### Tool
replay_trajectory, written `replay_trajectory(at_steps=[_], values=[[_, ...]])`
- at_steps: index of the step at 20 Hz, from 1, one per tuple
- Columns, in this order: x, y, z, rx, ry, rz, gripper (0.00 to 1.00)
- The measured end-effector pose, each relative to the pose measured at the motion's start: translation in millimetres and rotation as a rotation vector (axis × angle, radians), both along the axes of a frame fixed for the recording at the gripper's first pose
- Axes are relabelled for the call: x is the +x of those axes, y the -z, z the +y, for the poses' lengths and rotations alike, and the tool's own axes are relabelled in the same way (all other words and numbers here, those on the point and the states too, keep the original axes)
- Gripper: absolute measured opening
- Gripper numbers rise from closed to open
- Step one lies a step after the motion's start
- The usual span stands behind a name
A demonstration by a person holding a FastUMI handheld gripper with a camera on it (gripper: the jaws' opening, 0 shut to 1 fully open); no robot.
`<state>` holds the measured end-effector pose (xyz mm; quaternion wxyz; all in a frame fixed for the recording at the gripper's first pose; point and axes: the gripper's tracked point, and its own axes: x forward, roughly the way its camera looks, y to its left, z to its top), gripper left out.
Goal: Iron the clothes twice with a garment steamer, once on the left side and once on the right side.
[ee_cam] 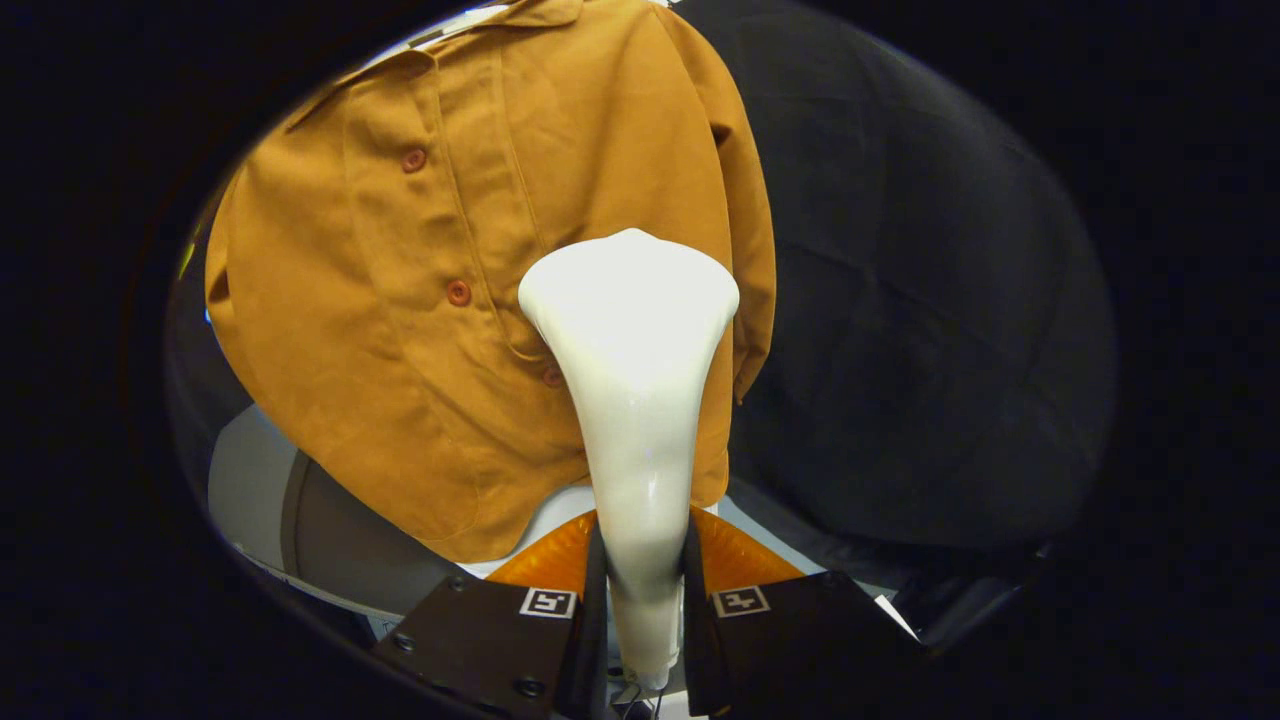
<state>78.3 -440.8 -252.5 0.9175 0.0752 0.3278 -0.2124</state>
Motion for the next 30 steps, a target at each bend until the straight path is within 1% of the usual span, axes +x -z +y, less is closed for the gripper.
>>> replay_trajectory(at_steps=[3,5,8,11,17,23,26,30], values=[[-2,-51,16,-0.06,0.0,-0.105,0.34],[-1,-82,36,-0.102,-0.013,-0.173,0.34],[-6,-139,93,-0.145,-0.056,-0.272,0.34],[-9,-170,154,-0.152,-0.118,-0.35,0.34],[-11,-198,287,-0.141,-0.249,-0.426,0.34],[-33,-212,396,-0.118,-0.353,-0.467,0.34],[-45,-215,432,-0.105,-0.383,-0.474,0.34],[-59,-215,459,-0.103,-0.398,-0.475,0.34]])
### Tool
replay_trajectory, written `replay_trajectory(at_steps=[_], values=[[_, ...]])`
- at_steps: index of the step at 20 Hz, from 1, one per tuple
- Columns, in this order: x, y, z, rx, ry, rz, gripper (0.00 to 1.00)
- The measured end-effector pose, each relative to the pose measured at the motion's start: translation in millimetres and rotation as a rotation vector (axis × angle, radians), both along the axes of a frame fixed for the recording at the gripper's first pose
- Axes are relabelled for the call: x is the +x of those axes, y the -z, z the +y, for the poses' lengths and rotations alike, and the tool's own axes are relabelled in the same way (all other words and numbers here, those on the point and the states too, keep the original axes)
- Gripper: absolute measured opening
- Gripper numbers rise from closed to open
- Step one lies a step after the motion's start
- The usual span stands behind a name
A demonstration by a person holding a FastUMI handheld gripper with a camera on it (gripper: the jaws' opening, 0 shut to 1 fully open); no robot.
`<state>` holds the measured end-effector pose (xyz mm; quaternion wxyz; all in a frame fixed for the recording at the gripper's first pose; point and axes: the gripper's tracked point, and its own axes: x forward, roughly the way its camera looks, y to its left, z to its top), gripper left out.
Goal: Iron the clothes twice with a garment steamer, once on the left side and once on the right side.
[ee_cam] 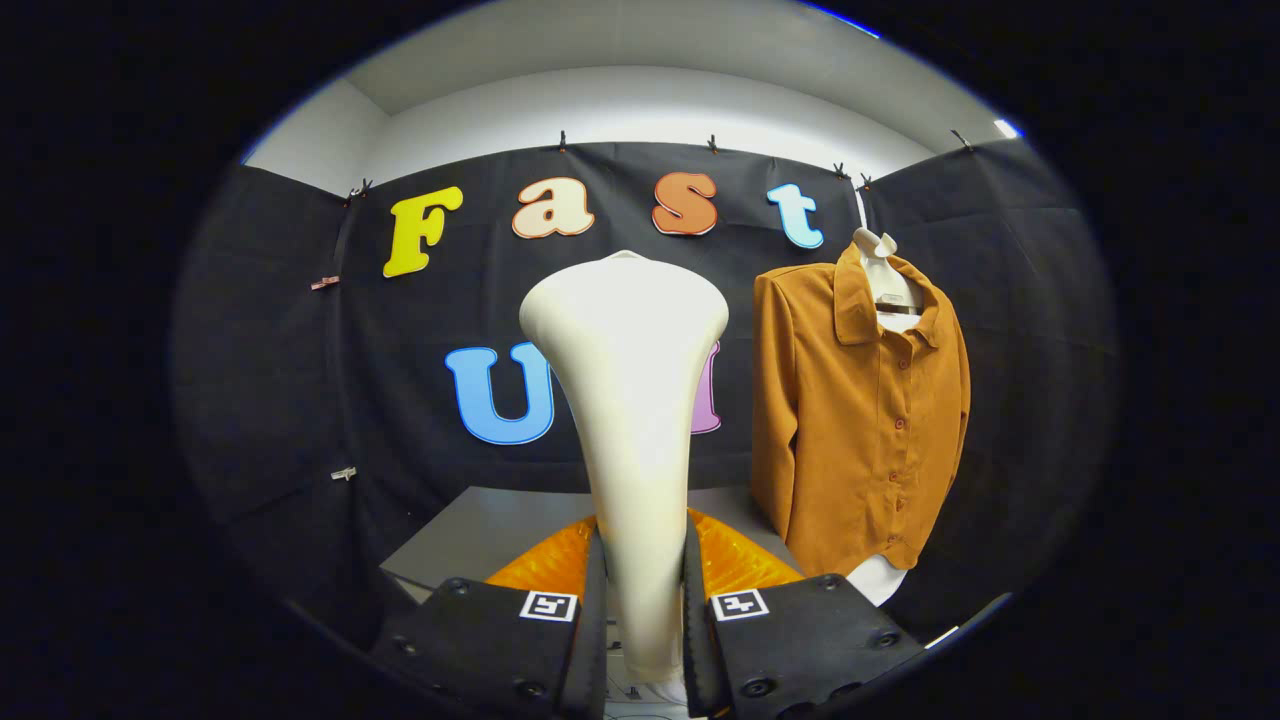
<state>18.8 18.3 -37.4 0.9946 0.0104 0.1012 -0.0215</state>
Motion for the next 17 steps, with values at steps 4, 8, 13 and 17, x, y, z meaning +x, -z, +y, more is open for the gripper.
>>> replay_trajectory(at_steps=[4,8,13,17], values=[[-8,0,8,-0.001,0.008,0.0,0.34],[-10,-5,10,-0.003,0.013,-0.012,0.34],[-10,-10,9,-0.01,0.011,-0.023,0.34],[-7,-13,9,-0.015,0.008,-0.028,0.34]])
